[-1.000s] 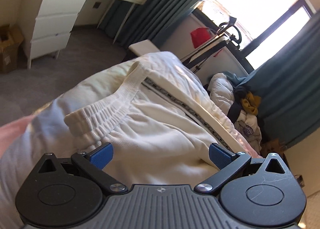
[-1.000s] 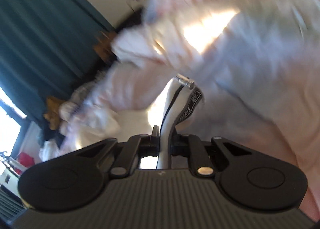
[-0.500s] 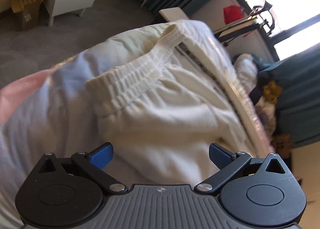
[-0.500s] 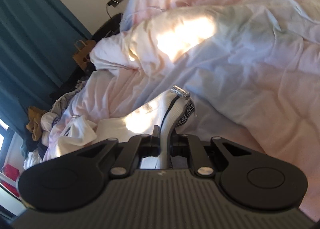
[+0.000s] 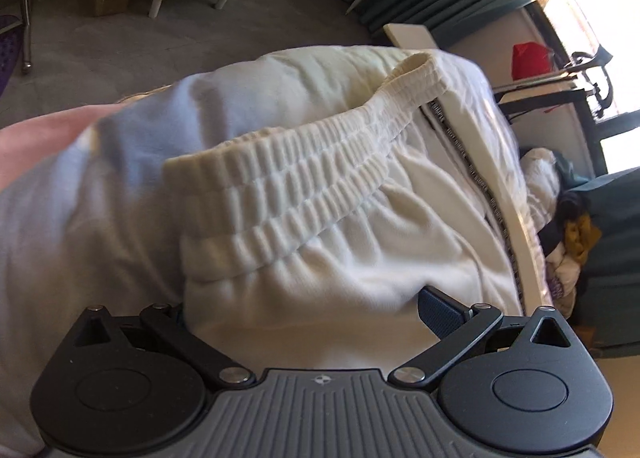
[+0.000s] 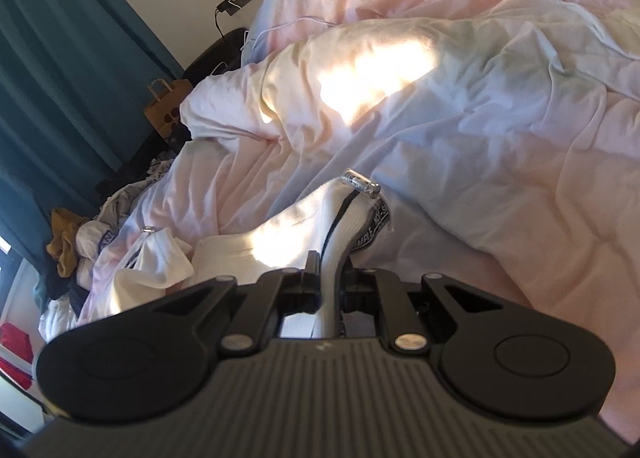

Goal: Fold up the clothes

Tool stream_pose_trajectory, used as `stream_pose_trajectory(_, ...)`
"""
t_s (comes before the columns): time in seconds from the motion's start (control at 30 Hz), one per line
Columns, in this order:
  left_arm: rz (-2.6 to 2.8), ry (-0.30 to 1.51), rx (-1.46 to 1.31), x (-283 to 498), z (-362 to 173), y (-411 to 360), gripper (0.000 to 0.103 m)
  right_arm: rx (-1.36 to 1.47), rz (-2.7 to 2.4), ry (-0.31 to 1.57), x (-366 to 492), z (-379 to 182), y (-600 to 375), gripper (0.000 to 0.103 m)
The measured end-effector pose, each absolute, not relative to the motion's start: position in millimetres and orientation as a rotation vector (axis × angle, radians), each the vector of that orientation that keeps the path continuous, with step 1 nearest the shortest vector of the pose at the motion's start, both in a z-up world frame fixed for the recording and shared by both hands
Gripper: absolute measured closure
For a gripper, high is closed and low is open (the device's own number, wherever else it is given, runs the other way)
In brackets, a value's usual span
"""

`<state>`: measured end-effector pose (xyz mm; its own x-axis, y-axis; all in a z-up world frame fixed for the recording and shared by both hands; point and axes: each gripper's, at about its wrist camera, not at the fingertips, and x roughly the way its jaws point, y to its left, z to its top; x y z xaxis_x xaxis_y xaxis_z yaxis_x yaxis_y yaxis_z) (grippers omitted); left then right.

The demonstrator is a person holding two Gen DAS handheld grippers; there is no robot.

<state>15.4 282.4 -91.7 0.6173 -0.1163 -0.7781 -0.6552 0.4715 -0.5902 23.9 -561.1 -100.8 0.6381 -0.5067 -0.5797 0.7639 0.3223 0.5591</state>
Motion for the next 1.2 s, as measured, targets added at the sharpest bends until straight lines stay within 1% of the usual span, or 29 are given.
stream_pose_trajectory(0.07, 0.372, 0.837, -1.063, 14, -89, 282, 0.004, 0.925, -0.85, 0.331, 26, -104, -563, 0.092)
stream_pose_trajectory(0.13, 0.365, 0.802, -1.091, 13, -90, 285, 0.013, 0.936, -0.847, 0.34, 27, -108, -564, 0.092)
stream_pose_trajectory(0.17, 0.365, 0.789, -1.108, 13, -91, 286, 0.015, 0.943, -0.846, 0.343, 27, -110, -565, 0.092)
stream_pose_trajectory(0.23, 0.365, 0.77, -1.145, 13, -94, 289, 0.027, 0.961, -0.845, 0.348, 27, -113, -567, 0.092)
stream_pose_trajectory(0.27, 0.361, 0.761, -1.161, 13, -94, 291, 0.031, 0.969, -0.843, 0.349, 27, -114, -568, 0.092)
stream_pose_trajectory(0.33, 0.351, 0.745, -1.183, 13, -95, 294, 0.05, 0.983, -0.834, 0.349, 26, -115, -570, 0.092)
stream_pose_trajectory(0.37, 0.348, 0.74, -1.188, 13, -95, 294, 0.053, 0.988, -0.83, 0.348, 26, -115, -570, 0.092)
stream_pose_trajectory(0.43, 0.339, 0.729, -1.176, 13, -92, 294, 0.065, 0.993, -0.823, 0.346, 25, -116, -571, 0.092)
stream_pose_trajectory(0.47, 0.331, 0.724, -1.159, 13, -90, 291, 0.068, 0.994, -0.82, 0.346, 25, -116, -571, 0.092)
stream_pose_trajectory(0.5, 0.321, 0.72, -1.138, 14, -87, 289, 0.077, 0.996, -0.817, 0.345, 24, -116, -572, 0.092)
stream_pose_trajectory(0.53, 0.314, 0.716, -1.121, 13, -84, 287, 0.082, 0.994, -0.814, 0.342, 23, -116, -572, 0.092)
stream_pose_trajectory(0.6, 0.302, 0.71, -1.1, 11, -78, 285, 0.088, 0.996, -0.807, 0.337, 21, -117, -572, 0.092)
stream_pose_trajectory(0.73, 0.269, 0.672, -1.077, -1, -63, 285, 0.091, 1.024, -0.788, 0.317, 11, -115, -574, 0.092)
stream_pose_trajectory(0.97, 0.235, 0.627, -1.06, -23, -37, 289, 0.093, 1.02, -0.751, 0.28, -6, -108, -573, 0.092)
stream_pose_trajectory(1.1, 0.2, 0.547, -1.06, -38, -16, 295, 0.093, 1.025, -0.775, 0.177, -25, -99, -574, 0.092)
stream_pose_trajectory(1.2, 0.182, 0.535, -1.052, -40, -8, 295, 0.093, 0.997, -0.78, 0.167, -29, -93, -575, 0.092)
